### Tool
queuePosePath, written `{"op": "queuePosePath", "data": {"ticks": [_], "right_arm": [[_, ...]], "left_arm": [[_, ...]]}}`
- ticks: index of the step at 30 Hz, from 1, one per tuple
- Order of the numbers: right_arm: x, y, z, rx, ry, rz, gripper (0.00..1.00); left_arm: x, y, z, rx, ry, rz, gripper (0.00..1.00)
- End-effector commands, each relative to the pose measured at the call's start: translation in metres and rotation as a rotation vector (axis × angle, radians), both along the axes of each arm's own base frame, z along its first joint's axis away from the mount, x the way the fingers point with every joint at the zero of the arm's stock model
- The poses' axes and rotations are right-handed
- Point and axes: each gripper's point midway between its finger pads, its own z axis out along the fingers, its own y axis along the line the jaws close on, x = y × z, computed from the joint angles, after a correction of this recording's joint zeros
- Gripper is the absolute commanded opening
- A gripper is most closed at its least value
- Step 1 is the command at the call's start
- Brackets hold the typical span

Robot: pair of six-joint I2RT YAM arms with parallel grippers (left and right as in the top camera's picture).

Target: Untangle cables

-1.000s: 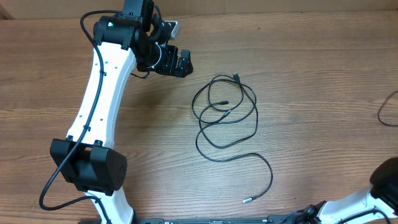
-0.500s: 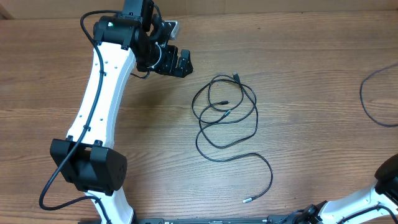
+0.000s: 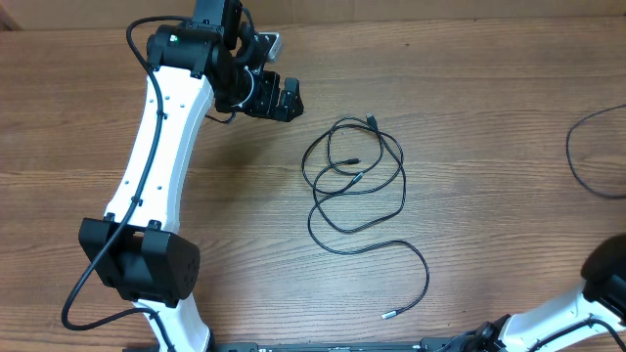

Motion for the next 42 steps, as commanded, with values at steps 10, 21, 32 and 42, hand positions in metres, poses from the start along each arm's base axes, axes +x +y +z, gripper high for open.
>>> {"op": "queuePosePath", "data": {"ticks": [10,21,32,42], "right_arm": [[0.048,0.198,-0.08,0.072,0.21,0.626,0.93],[0.023,0.302,-0.146,0.096,0.436,0.979,0.93],[-0.006,0.345,-0.188,0.221,0.582,1.138,0.94],[-0.016,0.372,-0.215,0.214,0.61,1.201,0.94]], "left_arm": [[0.0,-0.002,0.018,-0.002,-0.061,-0.024,1.0],[0.0,-0.002,0.018,-0.002,-0.061,-0.023,1.0],[0.0,-0.002,0.018,-0.002,-0.061,-0.023,1.0],[0.0,-0.002,0.018,-0.002,-0.061,-0.024,1.0]]}}
